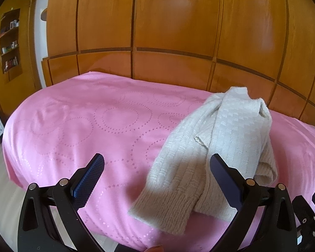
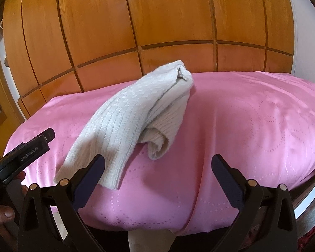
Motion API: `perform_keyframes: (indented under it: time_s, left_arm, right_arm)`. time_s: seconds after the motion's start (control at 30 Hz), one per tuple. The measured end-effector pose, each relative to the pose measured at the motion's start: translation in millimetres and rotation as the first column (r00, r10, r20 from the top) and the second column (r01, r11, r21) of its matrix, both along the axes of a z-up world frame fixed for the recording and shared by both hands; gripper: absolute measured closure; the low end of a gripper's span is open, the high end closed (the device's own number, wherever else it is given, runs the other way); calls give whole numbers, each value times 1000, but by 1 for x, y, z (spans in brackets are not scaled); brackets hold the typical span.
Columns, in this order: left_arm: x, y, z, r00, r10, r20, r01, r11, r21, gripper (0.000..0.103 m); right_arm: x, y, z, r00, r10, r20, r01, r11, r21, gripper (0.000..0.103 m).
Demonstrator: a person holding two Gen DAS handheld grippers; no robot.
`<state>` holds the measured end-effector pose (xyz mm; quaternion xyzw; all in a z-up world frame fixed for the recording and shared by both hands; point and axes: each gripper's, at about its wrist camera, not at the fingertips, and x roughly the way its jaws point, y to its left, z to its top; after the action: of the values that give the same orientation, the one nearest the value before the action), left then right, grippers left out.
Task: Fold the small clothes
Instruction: 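Move both grippers toward the crumpled white sweater on the pink bed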
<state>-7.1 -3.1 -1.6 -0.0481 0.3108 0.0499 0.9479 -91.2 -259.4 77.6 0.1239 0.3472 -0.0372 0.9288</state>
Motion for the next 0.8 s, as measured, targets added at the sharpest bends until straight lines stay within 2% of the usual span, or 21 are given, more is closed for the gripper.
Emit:
perform_keyframes:
  time_s: [0.2, 0.47, 0.8]
  left_arm:
    - [1, 4, -2, 1000, 11, 8, -11, 1000, 4, 3]
    - [2, 4, -7, 1000, 8, -2, -8, 1000, 2, 3]
    - [4, 5, -11, 1000, 10, -17, -10, 1000, -4, 3]
  right_arm:
    - [6, 2, -1, 1000, 20, -2, -20, 1000, -12, 2]
    - [10, 19, -4, 994, 112, 0, -112, 993, -32, 2]
    - [14, 18, -8, 992, 125, -7, -125, 992, -14, 2]
